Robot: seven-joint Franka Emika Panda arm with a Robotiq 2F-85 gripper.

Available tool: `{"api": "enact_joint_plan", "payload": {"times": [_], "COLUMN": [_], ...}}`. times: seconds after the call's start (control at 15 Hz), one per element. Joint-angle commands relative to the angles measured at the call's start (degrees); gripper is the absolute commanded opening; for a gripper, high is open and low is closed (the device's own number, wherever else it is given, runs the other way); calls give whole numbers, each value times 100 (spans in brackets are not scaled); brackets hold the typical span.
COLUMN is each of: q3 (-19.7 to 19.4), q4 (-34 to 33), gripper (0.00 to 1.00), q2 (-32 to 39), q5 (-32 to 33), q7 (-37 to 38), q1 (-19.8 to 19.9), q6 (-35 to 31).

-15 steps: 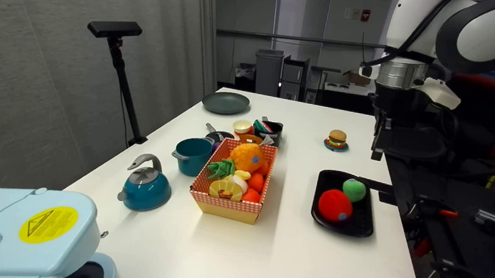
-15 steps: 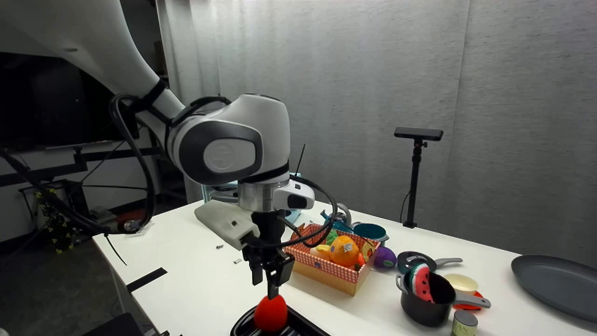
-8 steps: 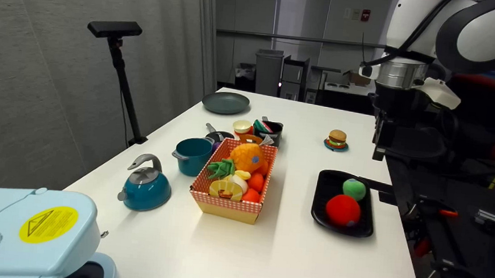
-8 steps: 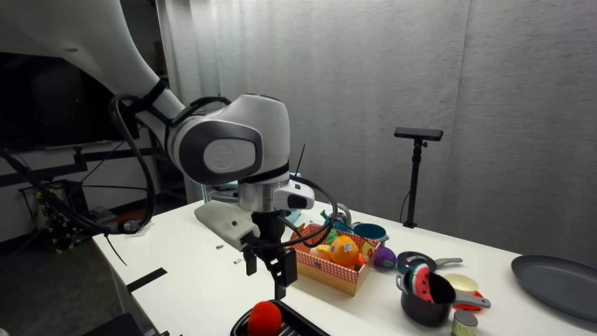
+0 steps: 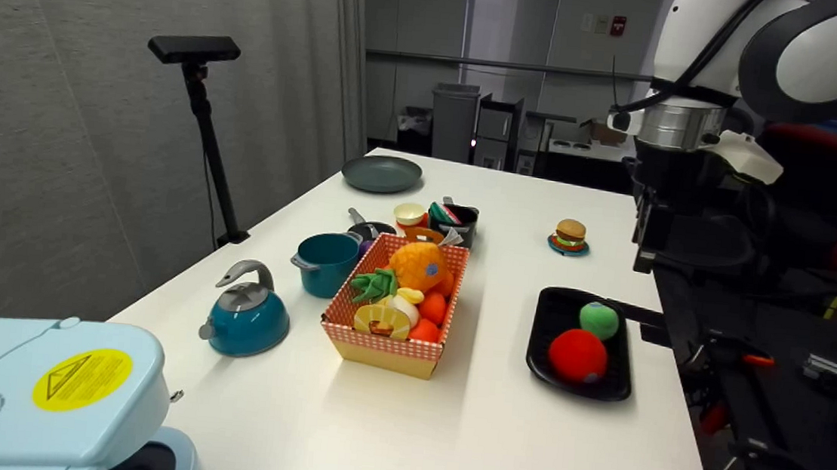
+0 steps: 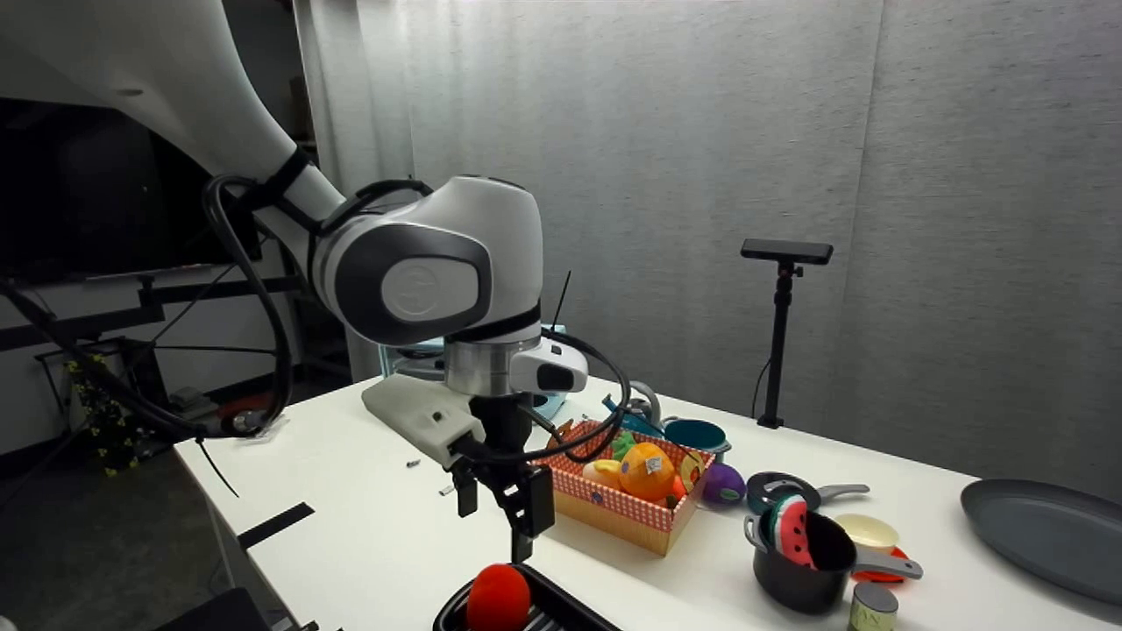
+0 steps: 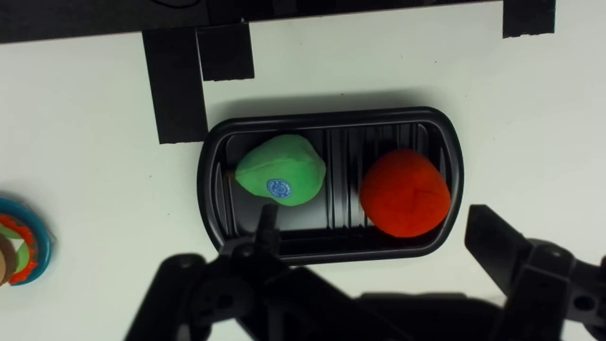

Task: Take the fruit in the basket and put it on the tray

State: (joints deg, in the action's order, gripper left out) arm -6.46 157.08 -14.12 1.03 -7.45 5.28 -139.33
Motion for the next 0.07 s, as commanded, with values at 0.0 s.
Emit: {"api": "enact_joint_plan", "payload": {"times": [0.0], "q3": [2], "q4": [-6], "gripper": [100], "q2": [-11], "q5": [1], "q7": [4], "q1": [-1], "q6": [19]}}
